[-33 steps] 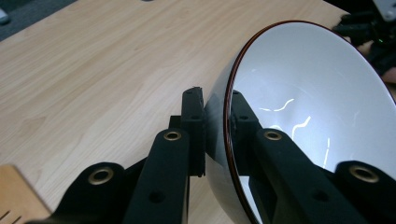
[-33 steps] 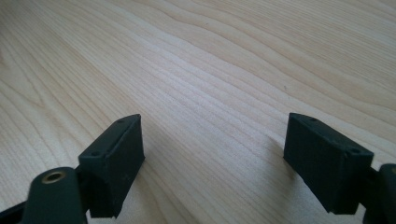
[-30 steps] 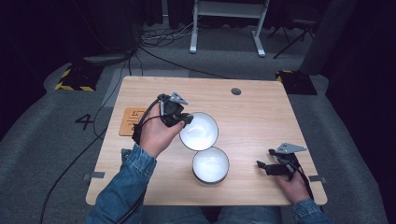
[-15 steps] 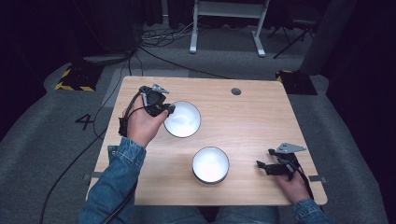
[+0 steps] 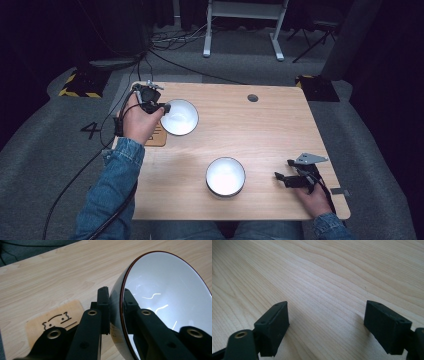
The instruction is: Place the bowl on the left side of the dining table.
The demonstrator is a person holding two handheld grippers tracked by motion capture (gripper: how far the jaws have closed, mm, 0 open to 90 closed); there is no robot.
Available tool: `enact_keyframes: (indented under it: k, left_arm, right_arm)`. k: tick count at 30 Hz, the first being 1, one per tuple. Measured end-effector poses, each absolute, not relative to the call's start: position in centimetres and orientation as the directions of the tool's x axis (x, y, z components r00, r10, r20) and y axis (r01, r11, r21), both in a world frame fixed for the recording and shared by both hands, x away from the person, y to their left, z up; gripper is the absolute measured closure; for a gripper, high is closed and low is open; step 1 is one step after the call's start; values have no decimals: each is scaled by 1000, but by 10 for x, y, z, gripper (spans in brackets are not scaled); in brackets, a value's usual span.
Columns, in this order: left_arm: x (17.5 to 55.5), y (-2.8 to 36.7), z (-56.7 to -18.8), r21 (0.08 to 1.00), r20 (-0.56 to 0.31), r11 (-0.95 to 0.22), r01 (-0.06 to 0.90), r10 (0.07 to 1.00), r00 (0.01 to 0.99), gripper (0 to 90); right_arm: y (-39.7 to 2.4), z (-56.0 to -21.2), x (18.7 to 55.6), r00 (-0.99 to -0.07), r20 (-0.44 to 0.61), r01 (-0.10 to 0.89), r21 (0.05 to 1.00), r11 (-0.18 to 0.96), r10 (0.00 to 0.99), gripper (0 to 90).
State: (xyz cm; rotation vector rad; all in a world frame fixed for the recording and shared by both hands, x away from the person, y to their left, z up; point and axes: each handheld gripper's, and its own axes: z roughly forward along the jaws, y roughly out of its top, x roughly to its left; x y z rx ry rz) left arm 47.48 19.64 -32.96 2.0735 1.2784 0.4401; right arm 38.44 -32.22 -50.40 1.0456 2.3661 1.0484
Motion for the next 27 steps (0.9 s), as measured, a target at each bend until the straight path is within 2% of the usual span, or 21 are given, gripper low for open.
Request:
enact_keyframes:
  k: [10,27]
  left_arm:
    - [486,225,-339,689,-54,-240,684,924,379,807]
    - [498,262,-350,667,-105,-120,735,962,252,807]
  right_arm:
    - [-322,-504,384,-667,-18,487,746,454,745,202]
    - [-322,-504,384,-667,-19,487,746,454,745,202]
